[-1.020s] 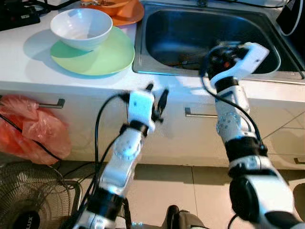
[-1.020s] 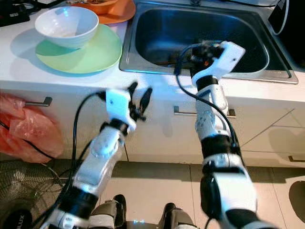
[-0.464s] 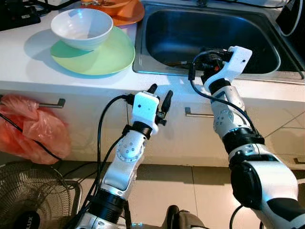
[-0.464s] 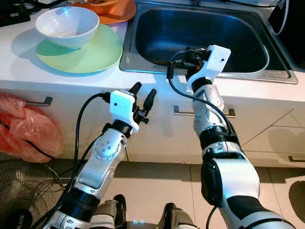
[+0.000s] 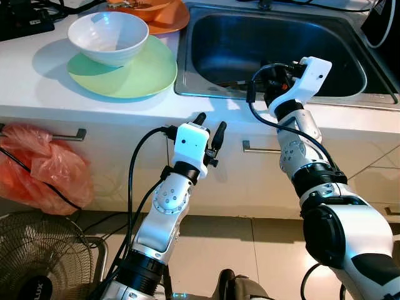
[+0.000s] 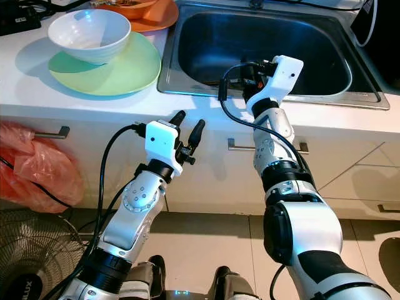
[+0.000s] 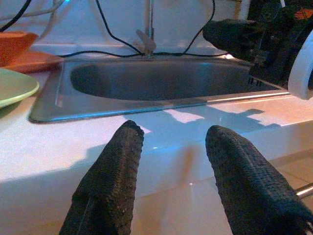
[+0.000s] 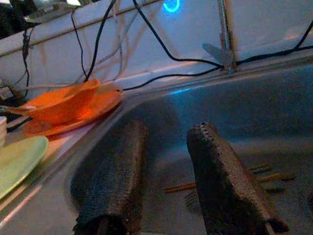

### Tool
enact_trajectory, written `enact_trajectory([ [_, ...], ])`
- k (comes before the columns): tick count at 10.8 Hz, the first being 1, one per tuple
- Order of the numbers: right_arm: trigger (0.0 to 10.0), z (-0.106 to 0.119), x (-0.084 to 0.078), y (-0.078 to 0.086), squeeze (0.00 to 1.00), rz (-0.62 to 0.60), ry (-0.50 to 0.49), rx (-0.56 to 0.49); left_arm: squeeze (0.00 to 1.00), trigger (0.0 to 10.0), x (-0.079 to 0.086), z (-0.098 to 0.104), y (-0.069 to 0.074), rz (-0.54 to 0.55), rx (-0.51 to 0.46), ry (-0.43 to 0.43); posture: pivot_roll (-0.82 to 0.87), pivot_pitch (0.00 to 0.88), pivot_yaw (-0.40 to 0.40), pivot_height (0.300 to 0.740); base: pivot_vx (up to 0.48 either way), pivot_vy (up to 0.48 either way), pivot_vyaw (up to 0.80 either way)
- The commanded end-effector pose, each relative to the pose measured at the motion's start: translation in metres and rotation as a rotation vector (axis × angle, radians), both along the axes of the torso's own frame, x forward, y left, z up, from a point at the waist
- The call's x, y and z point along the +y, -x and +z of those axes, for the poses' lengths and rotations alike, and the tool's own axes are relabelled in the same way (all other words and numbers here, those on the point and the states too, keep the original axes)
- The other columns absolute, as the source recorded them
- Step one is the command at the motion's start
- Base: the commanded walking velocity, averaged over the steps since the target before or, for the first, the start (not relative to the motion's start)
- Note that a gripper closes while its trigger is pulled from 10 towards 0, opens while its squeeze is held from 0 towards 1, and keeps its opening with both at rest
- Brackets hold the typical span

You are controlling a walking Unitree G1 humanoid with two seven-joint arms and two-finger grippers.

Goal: Kitchen organization

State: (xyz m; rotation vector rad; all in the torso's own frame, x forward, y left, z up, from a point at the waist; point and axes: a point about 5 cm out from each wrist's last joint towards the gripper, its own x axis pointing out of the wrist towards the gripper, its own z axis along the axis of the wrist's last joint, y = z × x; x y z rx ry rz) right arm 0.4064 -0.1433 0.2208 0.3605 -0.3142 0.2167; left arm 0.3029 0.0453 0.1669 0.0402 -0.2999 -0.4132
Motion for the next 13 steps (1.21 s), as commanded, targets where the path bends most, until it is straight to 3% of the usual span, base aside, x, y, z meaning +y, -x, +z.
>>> enact_trajectory([
  [1, 10.0, 0.008, -0.002, 0.001, 0.0, 0.001, -0.024, -0.045, 0.0, 10.0, -0.005, 0.001, 0.003, -0.016, -0.006, 0.002, 0.14, 0.186, -0.072, 0.74, 0.0, 0.0, 0.0],
  [3, 10.0, 0.011, -0.01, 0.011, 0.0, 0.011, -0.156, -0.132, 0.0, 10.0, -0.002, 0.0, 0.003, 0.001, 0.0, 0.01, 0.13, 0.195, -0.074, 0.74, 0.0, 0.0, 0.0],
  [6, 10.0, -0.002, -0.02, 0.037, 0.0, 0.039, -0.193, -0.16, 0.0, 10.0, 0.004, 0.001, 0.0, 0.033, -0.008, 0.013, 0.12, 0.199, -0.071, 0.74, 0.0, 0.0, 0.0],
  [7, 10.0, -0.01, -0.025, 0.047, 0.0, -0.002, -0.136, -0.165, 0.0, 10.0, 0.01, 0.001, -0.001, 0.062, -0.016, 0.018, 0.12, 0.201, -0.07, 0.74, 0.0, 0.0, 0.0],
  [8, 10.0, -0.016, -0.027, 0.055, 0.0, -0.034, -0.009, -0.183, 0.0, 10.0, 0.016, 0.002, -0.002, 0.084, -0.023, 0.02, 0.12, 0.203, -0.068, 0.74, 0.0, 0.0, 0.0],
  [10, 10.0, -0.028, -0.045, 0.073, 0.0, -0.1, -0.027, -0.159, 0.0, 10.0, 0.03, 0.005, -0.003, 0.137, -0.045, 0.028, 0.12, 0.206, -0.065, 0.74, 0.0, 0.0, 0.0],
  [13, 10.0, -0.023, -0.063, 0.099, 0.0, -0.213, 0.024, -0.173, 0.0, 10.0, 0.056, 0.006, 0.004, 0.231, -0.077, -0.001, 0.12, 0.212, -0.063, 0.74, 0.0, 0.0, 0.0],
])
